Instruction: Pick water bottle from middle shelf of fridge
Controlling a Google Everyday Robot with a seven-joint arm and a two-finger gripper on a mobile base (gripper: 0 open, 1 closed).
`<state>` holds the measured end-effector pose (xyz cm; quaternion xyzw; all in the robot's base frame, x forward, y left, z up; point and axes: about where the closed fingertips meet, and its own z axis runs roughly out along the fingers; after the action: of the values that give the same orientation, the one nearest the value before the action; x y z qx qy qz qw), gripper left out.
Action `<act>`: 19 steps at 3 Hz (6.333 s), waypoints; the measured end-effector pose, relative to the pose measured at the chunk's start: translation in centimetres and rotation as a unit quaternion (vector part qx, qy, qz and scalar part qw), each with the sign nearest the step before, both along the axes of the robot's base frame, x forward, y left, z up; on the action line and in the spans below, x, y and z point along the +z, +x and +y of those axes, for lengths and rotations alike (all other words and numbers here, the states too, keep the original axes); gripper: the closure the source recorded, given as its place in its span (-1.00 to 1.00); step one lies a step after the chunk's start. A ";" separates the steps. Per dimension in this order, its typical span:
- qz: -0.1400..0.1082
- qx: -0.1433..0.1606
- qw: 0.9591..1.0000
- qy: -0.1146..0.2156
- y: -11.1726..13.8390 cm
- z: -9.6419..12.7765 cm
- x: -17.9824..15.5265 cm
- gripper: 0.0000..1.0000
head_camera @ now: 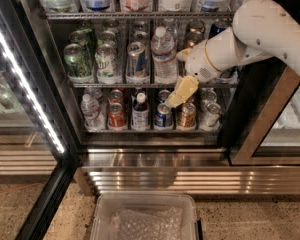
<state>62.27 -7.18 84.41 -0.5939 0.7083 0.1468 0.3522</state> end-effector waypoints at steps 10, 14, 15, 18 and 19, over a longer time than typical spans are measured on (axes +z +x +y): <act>-0.036 -0.049 0.996 0.058 4.9 0.8 2.2 -0.12; -0.070 -0.033 0.992 0.101 3.7 2.2 3.1 1.00; -0.070 -0.033 0.992 0.101 3.8 2.2 2.9 1.00; -0.105 -0.040 0.988 0.104 3.1 1.7 4.0 1.00; -0.105 -0.040 0.988 0.104 3.1 1.7 4.0 1.00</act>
Offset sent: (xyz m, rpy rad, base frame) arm 0.0505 -0.0142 0.0334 0.0388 -0.1512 -0.0826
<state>65.39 -5.45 88.45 -0.5373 0.6713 0.1422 0.4903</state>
